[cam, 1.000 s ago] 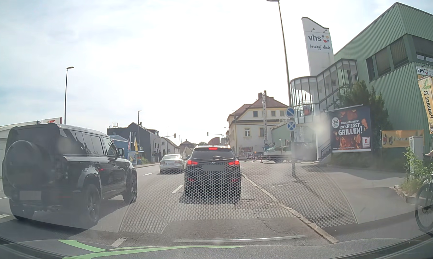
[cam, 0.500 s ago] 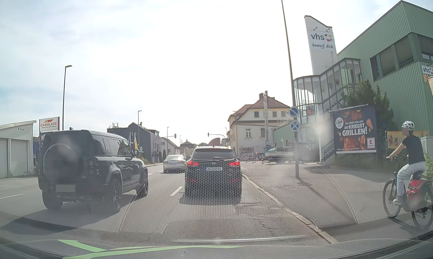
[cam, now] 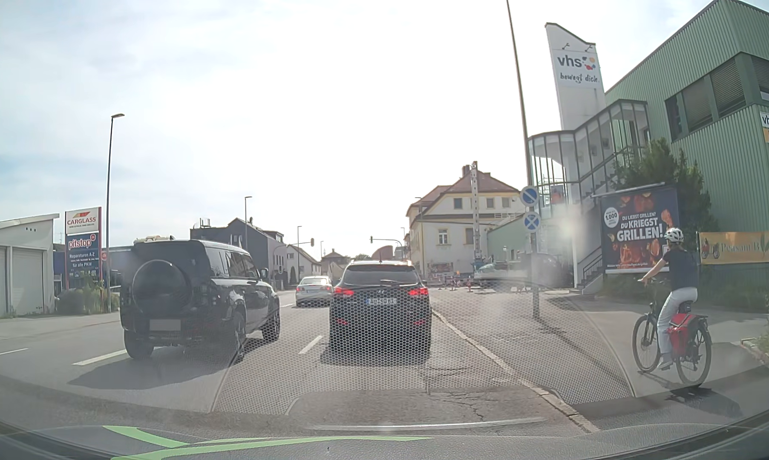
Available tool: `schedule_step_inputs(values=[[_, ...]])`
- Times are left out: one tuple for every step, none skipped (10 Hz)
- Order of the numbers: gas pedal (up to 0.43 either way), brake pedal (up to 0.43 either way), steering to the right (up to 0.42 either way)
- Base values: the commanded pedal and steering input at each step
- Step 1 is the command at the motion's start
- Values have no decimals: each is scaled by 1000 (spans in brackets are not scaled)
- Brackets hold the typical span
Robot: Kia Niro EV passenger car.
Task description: Follow the waypoints while adhering to traffic rules and regulations
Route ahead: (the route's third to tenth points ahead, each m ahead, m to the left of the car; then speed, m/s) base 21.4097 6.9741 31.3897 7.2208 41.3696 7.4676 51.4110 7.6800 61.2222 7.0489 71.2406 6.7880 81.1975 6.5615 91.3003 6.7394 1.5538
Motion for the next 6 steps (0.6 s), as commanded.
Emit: schedule_step_inputs(values=[[47, 0, -17], [47, 0, -16], [47, 0, -12], [39, 0, -10], [20, 0, -9], [0, 0, -7]])
